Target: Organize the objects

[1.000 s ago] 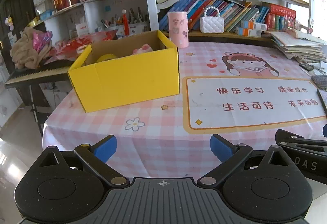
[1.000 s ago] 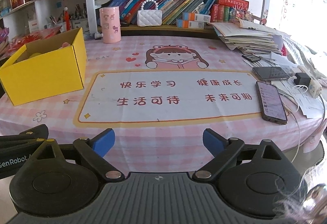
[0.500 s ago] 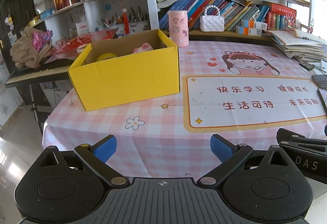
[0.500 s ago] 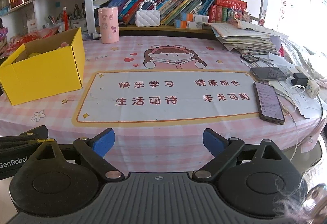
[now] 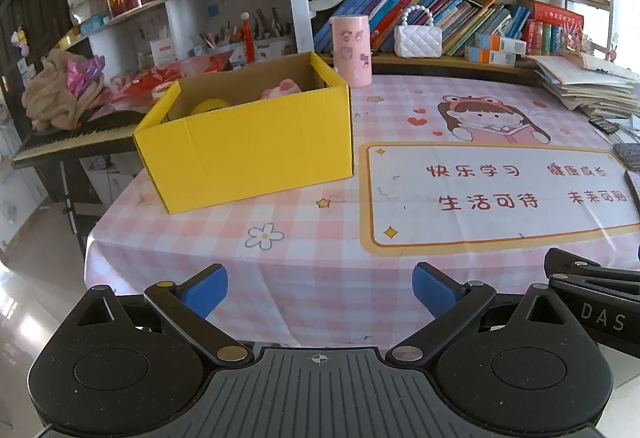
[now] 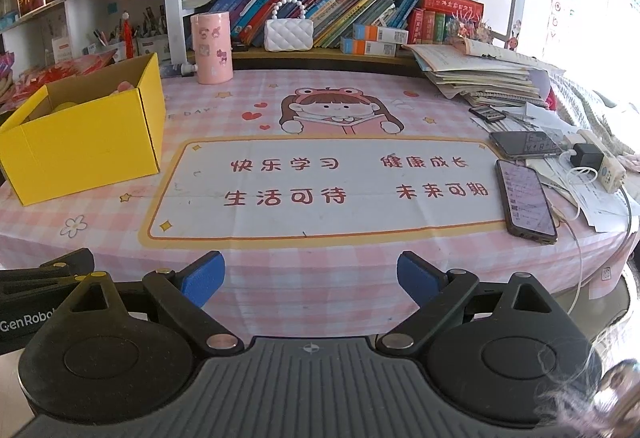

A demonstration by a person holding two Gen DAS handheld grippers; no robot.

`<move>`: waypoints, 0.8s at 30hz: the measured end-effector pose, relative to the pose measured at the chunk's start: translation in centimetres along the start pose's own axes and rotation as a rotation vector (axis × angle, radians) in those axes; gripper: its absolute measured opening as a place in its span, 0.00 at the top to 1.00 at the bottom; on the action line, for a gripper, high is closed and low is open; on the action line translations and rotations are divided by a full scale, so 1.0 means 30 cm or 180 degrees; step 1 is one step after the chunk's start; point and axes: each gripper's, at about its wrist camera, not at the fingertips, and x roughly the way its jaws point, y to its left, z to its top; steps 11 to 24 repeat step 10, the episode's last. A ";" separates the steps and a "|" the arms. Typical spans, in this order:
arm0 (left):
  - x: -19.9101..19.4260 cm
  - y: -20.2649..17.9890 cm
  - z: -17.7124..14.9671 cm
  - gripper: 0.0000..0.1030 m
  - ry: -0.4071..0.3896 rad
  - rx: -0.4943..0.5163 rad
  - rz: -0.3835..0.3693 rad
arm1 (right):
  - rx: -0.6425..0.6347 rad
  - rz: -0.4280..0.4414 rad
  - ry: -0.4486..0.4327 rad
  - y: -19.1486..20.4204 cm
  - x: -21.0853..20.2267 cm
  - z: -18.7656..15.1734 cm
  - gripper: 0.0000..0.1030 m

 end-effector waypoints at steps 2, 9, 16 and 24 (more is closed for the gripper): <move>0.000 0.000 0.000 0.03 0.0001 -0.0003 0.0004 | -0.0001 0.0000 0.0000 0.001 0.000 0.000 0.09; 0.000 -0.004 -0.001 0.03 0.0025 -0.0016 0.0001 | 0.0001 0.0003 0.0018 -0.001 0.007 -0.001 0.09; 0.002 -0.004 -0.001 0.02 0.0036 -0.0023 -0.0002 | -0.0001 0.0000 0.0019 0.000 0.007 -0.001 0.09; 0.002 -0.004 -0.001 0.02 0.0036 -0.0023 -0.0002 | -0.0001 0.0000 0.0019 0.000 0.007 -0.001 0.09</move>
